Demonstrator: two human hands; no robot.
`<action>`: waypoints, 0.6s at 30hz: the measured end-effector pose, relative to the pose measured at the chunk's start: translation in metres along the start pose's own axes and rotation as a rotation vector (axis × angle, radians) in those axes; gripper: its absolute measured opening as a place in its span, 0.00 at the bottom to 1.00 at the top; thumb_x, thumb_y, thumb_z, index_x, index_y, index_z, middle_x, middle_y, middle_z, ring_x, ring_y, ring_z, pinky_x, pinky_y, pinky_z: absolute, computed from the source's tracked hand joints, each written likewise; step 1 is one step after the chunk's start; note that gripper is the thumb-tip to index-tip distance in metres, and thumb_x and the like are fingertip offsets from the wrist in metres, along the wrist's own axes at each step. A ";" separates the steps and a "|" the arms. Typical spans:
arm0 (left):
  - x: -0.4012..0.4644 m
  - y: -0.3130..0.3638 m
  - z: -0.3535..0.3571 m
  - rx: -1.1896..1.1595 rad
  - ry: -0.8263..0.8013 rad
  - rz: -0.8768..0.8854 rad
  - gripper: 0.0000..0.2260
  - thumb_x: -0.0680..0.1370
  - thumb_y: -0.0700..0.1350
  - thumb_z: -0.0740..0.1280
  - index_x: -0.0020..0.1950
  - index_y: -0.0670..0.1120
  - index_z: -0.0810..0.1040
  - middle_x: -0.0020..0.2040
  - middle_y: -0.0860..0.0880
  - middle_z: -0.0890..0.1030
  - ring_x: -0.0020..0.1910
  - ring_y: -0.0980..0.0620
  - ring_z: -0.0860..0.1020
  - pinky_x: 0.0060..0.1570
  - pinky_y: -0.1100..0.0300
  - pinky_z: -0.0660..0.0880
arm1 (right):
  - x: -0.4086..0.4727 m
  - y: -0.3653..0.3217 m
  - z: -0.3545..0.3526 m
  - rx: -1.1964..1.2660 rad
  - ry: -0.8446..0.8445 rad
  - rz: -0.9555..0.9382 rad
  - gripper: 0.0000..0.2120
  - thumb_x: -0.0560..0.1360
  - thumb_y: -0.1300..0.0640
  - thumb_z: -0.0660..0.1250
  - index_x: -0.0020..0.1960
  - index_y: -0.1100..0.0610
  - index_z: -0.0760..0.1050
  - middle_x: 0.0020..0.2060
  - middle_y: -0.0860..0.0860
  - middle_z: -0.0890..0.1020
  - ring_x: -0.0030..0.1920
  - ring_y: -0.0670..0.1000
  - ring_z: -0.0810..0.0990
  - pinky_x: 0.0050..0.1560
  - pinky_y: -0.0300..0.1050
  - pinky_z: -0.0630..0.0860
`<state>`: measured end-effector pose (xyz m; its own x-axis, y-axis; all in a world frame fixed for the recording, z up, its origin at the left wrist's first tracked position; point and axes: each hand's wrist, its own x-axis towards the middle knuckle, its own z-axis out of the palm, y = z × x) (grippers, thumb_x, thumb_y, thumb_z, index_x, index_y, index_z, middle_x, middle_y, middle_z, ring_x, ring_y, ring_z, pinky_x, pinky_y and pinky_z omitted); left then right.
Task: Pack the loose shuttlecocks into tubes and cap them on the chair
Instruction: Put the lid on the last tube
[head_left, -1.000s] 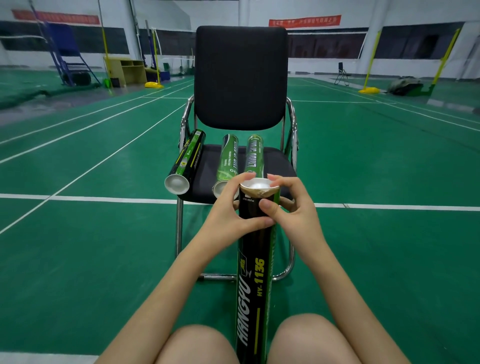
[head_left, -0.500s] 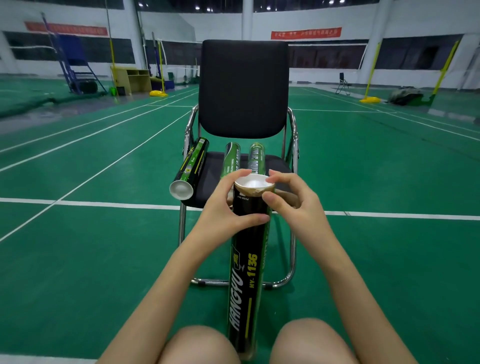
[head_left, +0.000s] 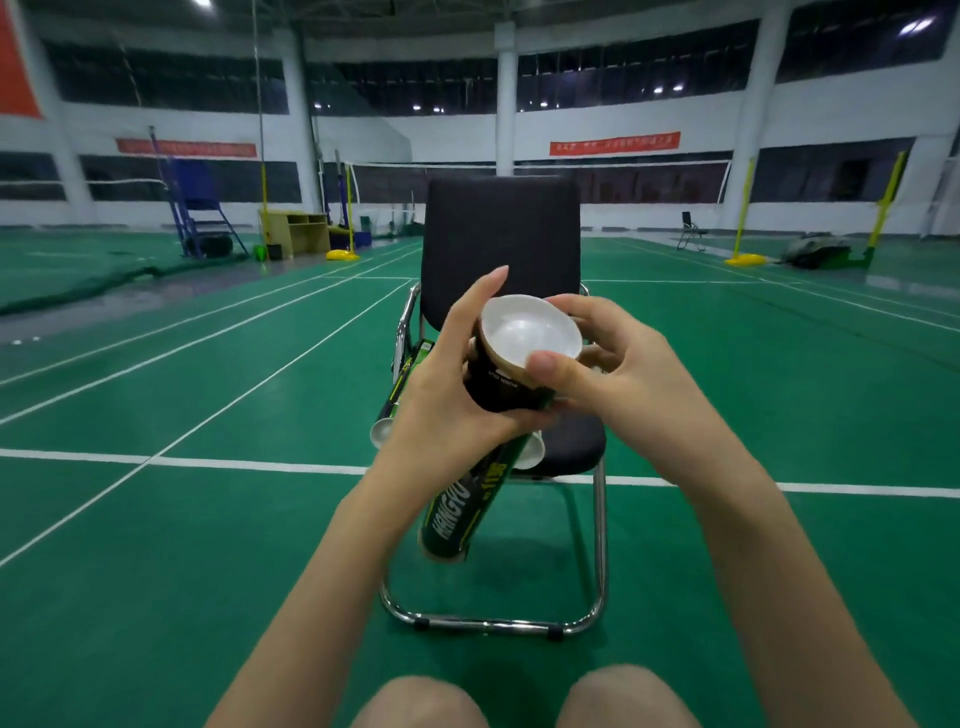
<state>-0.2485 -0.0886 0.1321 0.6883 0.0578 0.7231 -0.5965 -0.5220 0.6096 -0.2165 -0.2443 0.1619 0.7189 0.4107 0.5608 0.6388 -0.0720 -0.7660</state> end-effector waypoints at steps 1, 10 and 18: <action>0.003 0.007 -0.003 0.000 0.010 0.016 0.45 0.62 0.40 0.79 0.68 0.66 0.59 0.56 0.67 0.73 0.53 0.64 0.76 0.54 0.68 0.73 | -0.001 -0.009 -0.002 -0.005 0.016 -0.041 0.27 0.60 0.40 0.70 0.58 0.45 0.72 0.52 0.42 0.79 0.51 0.42 0.78 0.52 0.43 0.77; 0.036 0.026 -0.033 0.261 0.048 0.113 0.42 0.66 0.48 0.77 0.70 0.66 0.56 0.59 0.63 0.67 0.60 0.51 0.64 0.57 0.59 0.69 | 0.016 -0.030 0.006 0.006 0.125 -0.242 0.26 0.67 0.61 0.74 0.61 0.49 0.69 0.53 0.41 0.76 0.52 0.38 0.74 0.47 0.26 0.70; 0.032 -0.024 -0.048 -0.076 -0.135 -0.102 0.36 0.68 0.41 0.76 0.72 0.57 0.65 0.67 0.57 0.71 0.65 0.63 0.69 0.55 0.66 0.74 | 0.043 0.029 0.044 0.066 0.089 -0.210 0.27 0.66 0.65 0.74 0.59 0.46 0.70 0.56 0.40 0.75 0.55 0.39 0.73 0.49 0.33 0.75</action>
<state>-0.2317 -0.0331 0.1564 0.7931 -0.0099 0.6091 -0.5466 -0.4528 0.7044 -0.1785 -0.1890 0.1501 0.5951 0.3284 0.7335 0.7597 0.0679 -0.6467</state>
